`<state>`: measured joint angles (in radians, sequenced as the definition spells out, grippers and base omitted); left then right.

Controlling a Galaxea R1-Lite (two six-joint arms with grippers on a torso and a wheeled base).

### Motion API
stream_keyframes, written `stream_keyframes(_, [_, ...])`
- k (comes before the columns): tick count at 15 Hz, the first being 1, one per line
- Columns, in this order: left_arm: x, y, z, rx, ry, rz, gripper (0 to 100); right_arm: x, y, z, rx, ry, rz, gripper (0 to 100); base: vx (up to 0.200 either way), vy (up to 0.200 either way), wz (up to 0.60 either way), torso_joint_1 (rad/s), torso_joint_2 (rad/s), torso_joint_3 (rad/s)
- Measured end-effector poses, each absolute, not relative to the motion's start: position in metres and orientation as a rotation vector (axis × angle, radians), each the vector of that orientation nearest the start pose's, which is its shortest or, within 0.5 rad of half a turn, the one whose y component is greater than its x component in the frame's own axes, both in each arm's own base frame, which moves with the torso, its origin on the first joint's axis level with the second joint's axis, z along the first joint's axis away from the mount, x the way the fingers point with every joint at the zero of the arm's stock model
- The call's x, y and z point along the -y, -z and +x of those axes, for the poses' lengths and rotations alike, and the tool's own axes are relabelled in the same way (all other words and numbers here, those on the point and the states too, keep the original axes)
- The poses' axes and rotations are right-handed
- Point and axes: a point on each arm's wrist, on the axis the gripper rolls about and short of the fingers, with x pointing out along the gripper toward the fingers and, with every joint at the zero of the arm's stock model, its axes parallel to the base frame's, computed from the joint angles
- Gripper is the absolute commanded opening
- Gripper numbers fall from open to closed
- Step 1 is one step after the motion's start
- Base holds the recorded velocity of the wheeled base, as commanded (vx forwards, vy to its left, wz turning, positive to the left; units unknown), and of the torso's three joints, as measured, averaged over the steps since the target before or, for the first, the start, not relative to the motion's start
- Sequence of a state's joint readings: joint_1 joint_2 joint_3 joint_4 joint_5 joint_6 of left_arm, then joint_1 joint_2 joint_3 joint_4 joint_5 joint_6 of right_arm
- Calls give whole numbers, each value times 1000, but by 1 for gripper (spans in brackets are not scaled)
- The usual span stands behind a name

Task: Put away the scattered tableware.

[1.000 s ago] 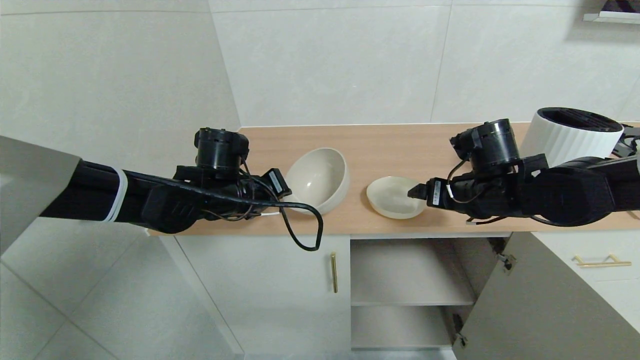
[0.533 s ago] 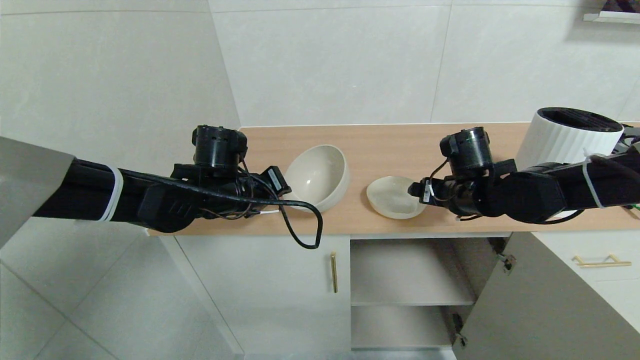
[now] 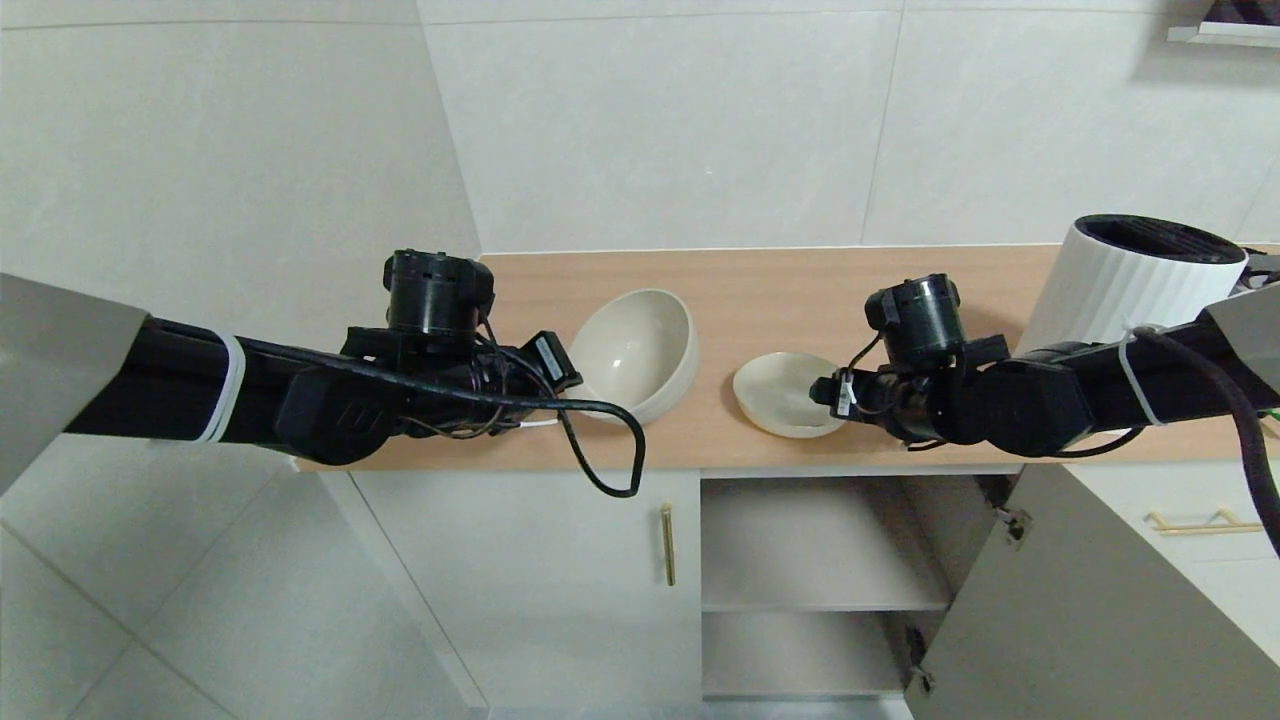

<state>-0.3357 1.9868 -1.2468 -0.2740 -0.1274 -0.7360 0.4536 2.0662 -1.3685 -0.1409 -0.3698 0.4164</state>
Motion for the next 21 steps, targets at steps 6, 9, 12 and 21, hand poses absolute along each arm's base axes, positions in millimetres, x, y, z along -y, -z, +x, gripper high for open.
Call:
stream_keyframes(6, [132, -167, 369, -613, 262, -660, 0, -173, -156, 373, -518, 23, 189, 0, 0, 0, 0, 0, 0, 0])
stream_keyframes(9, [132, -167, 369, -611, 264, -661, 0, -173, -156, 372, -517, 22, 191, 0, 0, 0, 0, 0, 0, 0])
stream_keyframes(12, [131, -171, 367, -605, 269, -663, 0, -172, -158, 371, -517, 22, 193, 0, 0, 0, 0, 0, 0, 0])
stream_keyframes(21, [123, -193, 326, -585, 312, -636, 0, -151, -200, 314, -537, -200, 260, 0, 0, 0, 0, 0, 0, 0])
